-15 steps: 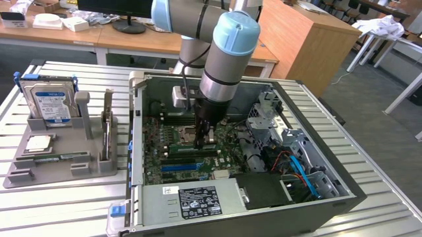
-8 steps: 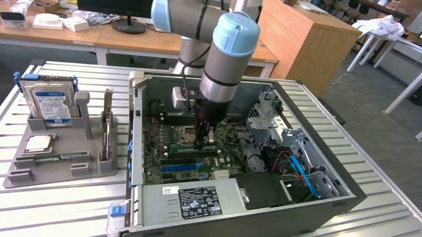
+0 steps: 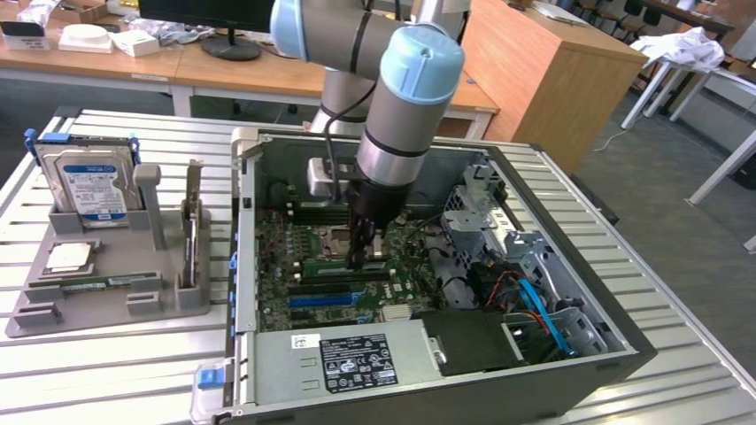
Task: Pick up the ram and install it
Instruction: 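Insert the ram into the slot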
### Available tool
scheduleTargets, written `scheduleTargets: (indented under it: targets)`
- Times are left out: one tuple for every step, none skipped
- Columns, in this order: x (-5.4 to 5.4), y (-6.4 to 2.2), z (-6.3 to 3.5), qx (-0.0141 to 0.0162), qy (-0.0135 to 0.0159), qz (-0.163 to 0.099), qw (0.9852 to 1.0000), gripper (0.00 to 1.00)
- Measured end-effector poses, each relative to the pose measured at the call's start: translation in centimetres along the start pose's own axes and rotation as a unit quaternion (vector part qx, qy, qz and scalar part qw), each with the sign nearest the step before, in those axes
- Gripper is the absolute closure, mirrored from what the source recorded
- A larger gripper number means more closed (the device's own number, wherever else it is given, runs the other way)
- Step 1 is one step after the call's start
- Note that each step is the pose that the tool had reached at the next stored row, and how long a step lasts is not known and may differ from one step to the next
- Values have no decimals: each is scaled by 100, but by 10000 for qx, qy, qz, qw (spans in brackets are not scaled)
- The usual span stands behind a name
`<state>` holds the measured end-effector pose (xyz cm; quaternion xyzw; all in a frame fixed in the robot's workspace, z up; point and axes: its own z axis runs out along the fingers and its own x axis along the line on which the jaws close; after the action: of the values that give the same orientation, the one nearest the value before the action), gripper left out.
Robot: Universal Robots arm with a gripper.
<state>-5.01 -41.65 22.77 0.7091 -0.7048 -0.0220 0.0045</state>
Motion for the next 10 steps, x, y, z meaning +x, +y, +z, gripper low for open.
scheduleTargets:
  targets:
    - [0,6,3,0,1,0,10000,88]
    - [0,11,6,1,1,-1,10000,88]
    - [0,13,8,0,1,-1,10000,88]
    - [0,13,9,-1,1,-1,10000,88]
    - [0,13,9,-1,1,-1,10000,88]
    - [0,14,10,0,1,0,10000,88]
    - [0,14,11,0,1,0,10000,88]
    - [0,14,12,0,1,0,10000,88]
    - [0,14,13,0,1,0,10000,88]
    - [0,15,14,0,1,0,10000,88]
